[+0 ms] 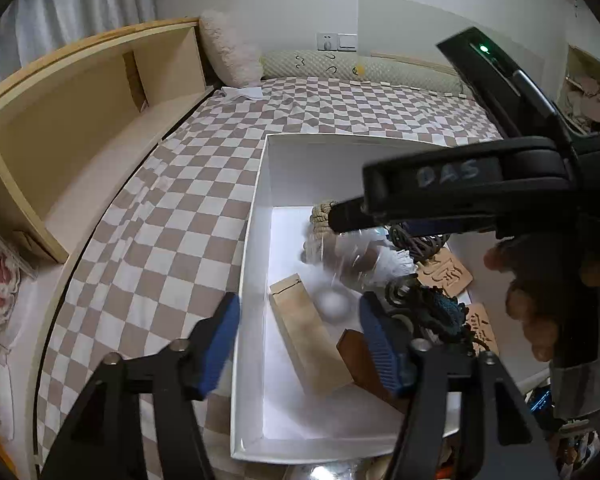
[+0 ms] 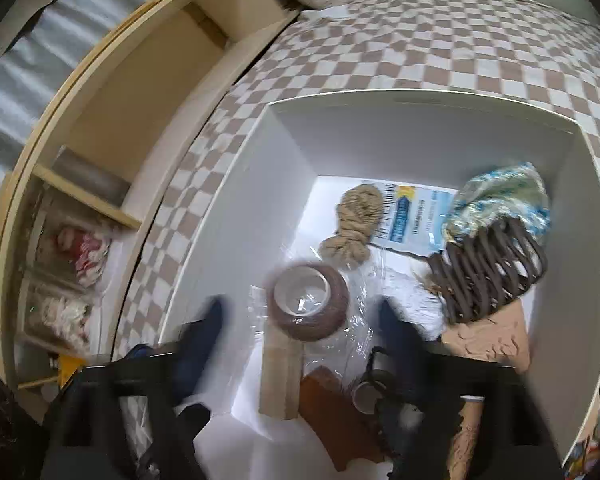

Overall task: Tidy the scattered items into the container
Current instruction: 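Open both tools to drop the wooden block and tape roll into the shoebox, then lift both tools away from the shoebox back toward the pile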

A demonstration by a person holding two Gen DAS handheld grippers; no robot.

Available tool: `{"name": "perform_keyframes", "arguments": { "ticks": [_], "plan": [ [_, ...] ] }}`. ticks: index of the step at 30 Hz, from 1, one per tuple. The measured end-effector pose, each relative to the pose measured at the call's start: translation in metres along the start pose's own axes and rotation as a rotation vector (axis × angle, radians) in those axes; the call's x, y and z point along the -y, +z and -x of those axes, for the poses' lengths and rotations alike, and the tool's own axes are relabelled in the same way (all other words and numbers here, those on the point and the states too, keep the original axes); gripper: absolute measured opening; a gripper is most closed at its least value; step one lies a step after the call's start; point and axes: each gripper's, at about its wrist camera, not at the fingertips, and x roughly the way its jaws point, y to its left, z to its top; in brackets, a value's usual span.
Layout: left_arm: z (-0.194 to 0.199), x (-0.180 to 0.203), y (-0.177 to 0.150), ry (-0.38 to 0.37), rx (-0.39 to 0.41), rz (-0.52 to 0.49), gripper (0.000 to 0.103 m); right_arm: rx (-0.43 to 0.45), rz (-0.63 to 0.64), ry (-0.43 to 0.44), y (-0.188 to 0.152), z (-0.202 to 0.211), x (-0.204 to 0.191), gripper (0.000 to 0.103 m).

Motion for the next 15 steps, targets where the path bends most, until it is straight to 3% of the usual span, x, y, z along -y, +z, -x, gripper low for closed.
{"name": "perform_keyframes", "arguments": {
  "ticks": [15],
  "plan": [
    [0.028, 0.005, -0.009, -0.042, 0.021, 0.046, 0.069, 0.023, 0.003, 0.014, -0.019, 0.045, 0.002, 0.092]
  ]
}}
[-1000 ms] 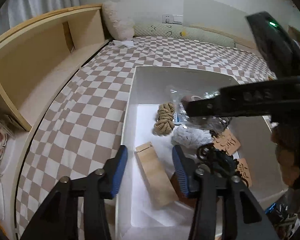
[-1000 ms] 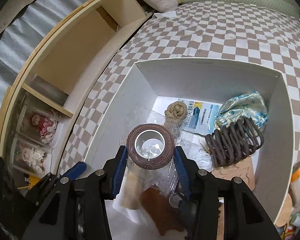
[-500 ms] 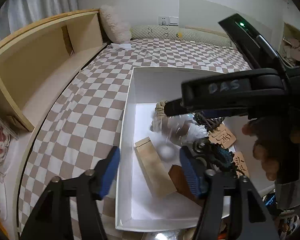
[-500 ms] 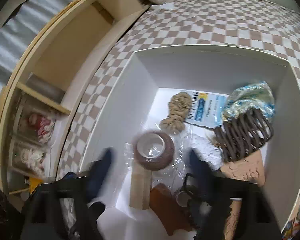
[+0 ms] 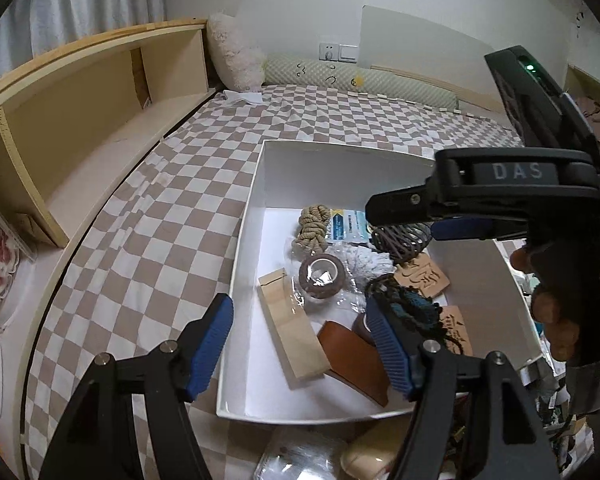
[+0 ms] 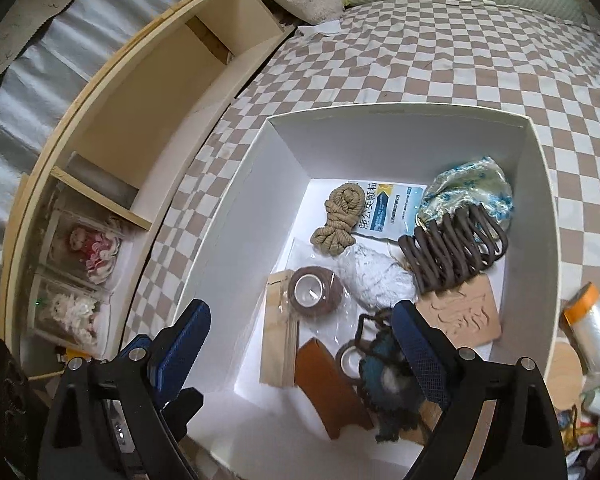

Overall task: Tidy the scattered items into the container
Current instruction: 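Lift both tools away from the shoebox back toward the pile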

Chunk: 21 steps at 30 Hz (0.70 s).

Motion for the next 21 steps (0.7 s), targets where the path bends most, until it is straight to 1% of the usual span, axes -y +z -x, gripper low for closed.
{"name": "perform_keyframes", "arguments": {
  "ticks": [6, 9, 16, 17, 19, 21],
  "plan": [
    [0.013, 0.003, -0.003, -0.011, 0.016, 0.02, 0.069, 0.023, 0.011, 0.018, -0.011, 0.025, -0.004, 0.092],
    [0.02, 0.001, -0.005, -0.034, 0.014, 0.051, 0.069, 0.035, 0.012, 0.032, -0.017, 0.038, -0.006, 0.092],
    [0.037, 0.006, -0.011, -0.029, 0.024, 0.059, 0.07, 0.051, 0.018, 0.031, -0.032, 0.062, -0.004, 0.092],
    [0.04, 0.008, -0.012, -0.029, 0.027, 0.058, 0.07, 0.053, 0.015, 0.031, -0.035, 0.066, -0.003, 0.092],
    [0.045, 0.01, -0.013, -0.03, 0.031, 0.057, 0.075, 0.056, 0.016, 0.029, -0.04, 0.072, -0.002, 0.092],
    [0.05, 0.013, -0.015, -0.037, 0.035, 0.059, 0.076, 0.06, 0.023, 0.019, -0.045, 0.079, -0.002, 0.092]
  ]
}}
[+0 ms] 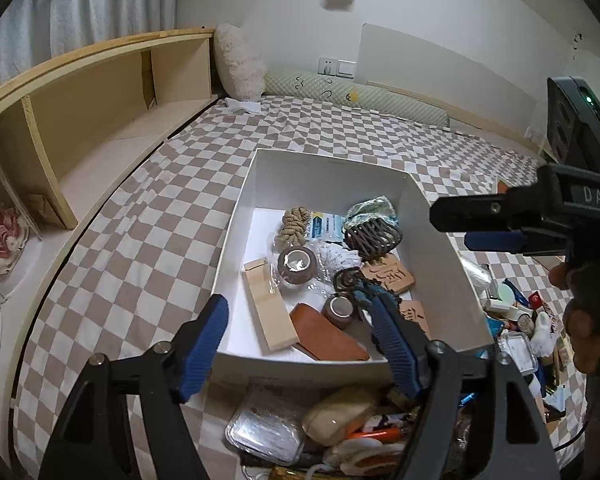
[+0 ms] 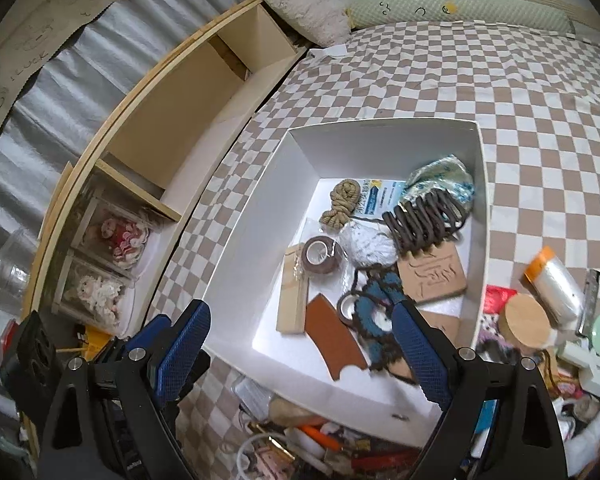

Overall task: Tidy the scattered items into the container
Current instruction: 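Lift both tools away from the shoebox back toward the pile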

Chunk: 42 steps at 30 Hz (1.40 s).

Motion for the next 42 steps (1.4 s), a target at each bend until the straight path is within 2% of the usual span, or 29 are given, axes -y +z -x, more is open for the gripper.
{"name": "perform_keyframes", "arguments": {
  "ticks": [3, 7, 12, 15, 20, 32, 42],
  "plan": [
    [0.008, 0.005, -0.002, -0.008, 0.009, 0.001, 0.077, 0.014, 0.014, -0.013, -0.007, 0.013, -0.001, 0.092],
    [0.02, 0.012, -0.005, -0.026, 0.024, 0.005, 0.091, 0.038, 0.021, -0.02, -0.016, 0.03, -0.001, 0.092],
    [0.036, 0.022, -0.009, -0.04, 0.045, -0.004, 0.103, 0.068, 0.026, -0.035, -0.027, 0.049, 0.0, 0.093],
    [0.044, 0.028, -0.012, -0.034, 0.058, -0.009, 0.103, 0.08, 0.035, -0.052, -0.033, 0.059, 0.0, 0.099],
    [0.057, 0.039, -0.018, -0.028, 0.064, -0.023, 0.103, 0.098, 0.058, -0.074, -0.046, 0.074, -0.002, 0.103],
    [0.084, 0.056, -0.03, -0.026, 0.09, -0.029, 0.103, 0.187, 0.137, -0.16, -0.082, 0.115, 0.002, 0.103],
    [0.096, 0.068, -0.038, -0.02, 0.123, -0.032, 0.103, 0.246, 0.106, -0.179, -0.108, 0.145, 0.027, 0.103]
  ]
}}
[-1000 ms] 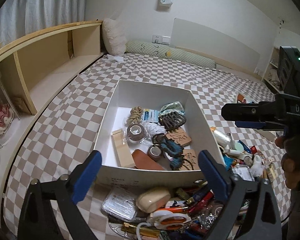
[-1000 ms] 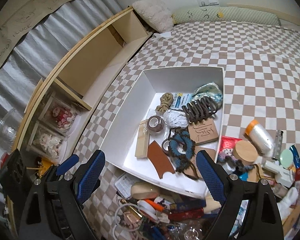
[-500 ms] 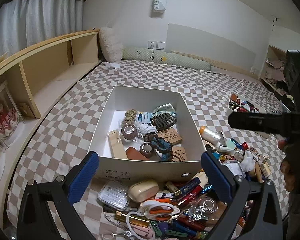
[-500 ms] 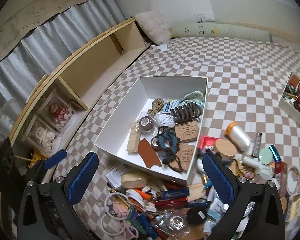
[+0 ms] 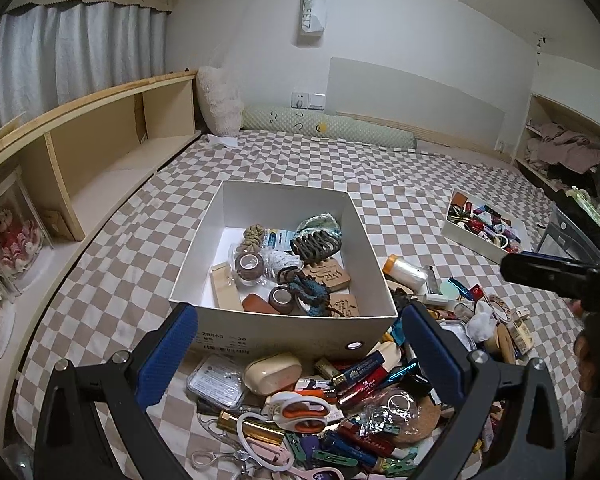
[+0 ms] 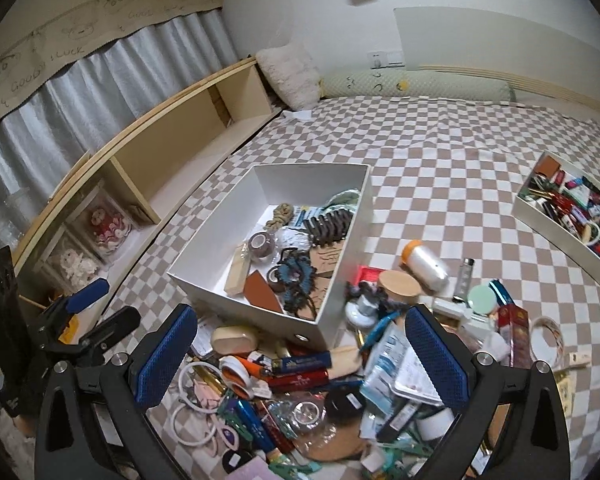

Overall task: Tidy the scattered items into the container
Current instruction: 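Lift both tools away from the shoebox back toward the pile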

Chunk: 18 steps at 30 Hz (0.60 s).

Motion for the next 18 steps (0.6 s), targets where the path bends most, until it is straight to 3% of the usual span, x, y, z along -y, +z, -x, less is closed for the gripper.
{"name": "perform_keyframes", "arguments": {
  "ticks": [18],
  "plan": [
    [0.016, 0.004, -0.011, 0.025, 0.034, 0.008, 0.103, 0.076, 0.0, -0.042, -0.031, 0.036, 0.025, 0.103]
  ]
}}
